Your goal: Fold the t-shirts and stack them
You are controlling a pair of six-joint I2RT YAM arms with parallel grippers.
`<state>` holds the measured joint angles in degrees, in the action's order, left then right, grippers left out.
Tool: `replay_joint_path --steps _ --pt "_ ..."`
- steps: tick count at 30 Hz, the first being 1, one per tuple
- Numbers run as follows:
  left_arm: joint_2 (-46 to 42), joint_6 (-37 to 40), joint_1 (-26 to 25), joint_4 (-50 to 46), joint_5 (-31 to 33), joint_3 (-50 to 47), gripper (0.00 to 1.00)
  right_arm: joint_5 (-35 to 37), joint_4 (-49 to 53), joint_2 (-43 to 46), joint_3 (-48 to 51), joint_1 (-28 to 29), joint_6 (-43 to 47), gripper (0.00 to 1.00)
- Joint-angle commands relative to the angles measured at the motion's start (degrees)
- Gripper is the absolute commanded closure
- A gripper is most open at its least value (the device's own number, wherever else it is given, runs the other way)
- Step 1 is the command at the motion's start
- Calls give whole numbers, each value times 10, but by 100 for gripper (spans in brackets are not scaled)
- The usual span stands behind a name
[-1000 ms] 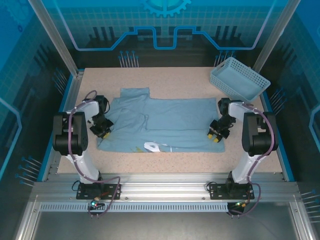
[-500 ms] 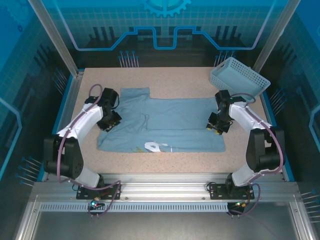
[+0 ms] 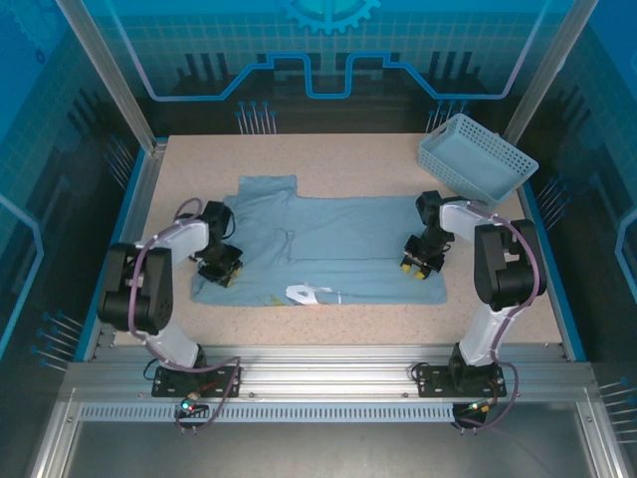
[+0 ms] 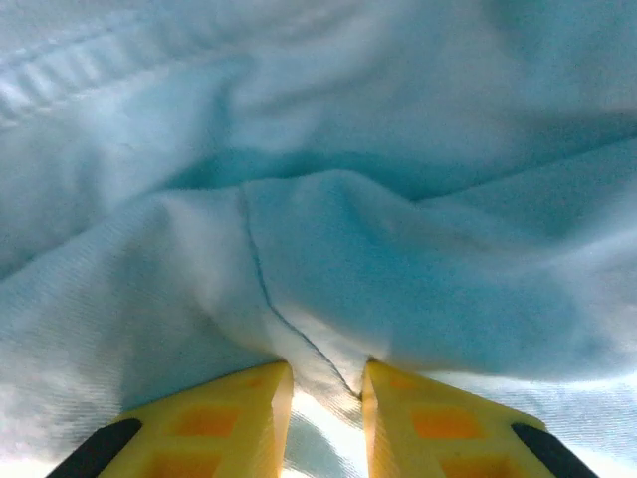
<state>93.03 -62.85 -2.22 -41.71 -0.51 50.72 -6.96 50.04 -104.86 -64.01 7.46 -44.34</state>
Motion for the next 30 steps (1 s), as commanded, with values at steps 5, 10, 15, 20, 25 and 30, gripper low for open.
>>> replay_joint_path --steps 5,10,15,20,25,30 --pt "-48 -24 48 -43 27 -73 73 -34 27 22 71 32 -43 72" --pt "-70 -16 75 -68 51 -60 73 -36 38 48 75 65 -64 71" --pt "-68 55 68 -57 75 60 64 15 28 92 6 59 -5 61" --pt "84 189 67 -38 42 286 58 34 1 64 -100 9 87 54" --pt "257 292 64 -44 34 501 51 59 8 -17 -216 -31 131 54" --pt "366 363 63 -9 24 617 42 53 0 -71 -279 -47 148 53"
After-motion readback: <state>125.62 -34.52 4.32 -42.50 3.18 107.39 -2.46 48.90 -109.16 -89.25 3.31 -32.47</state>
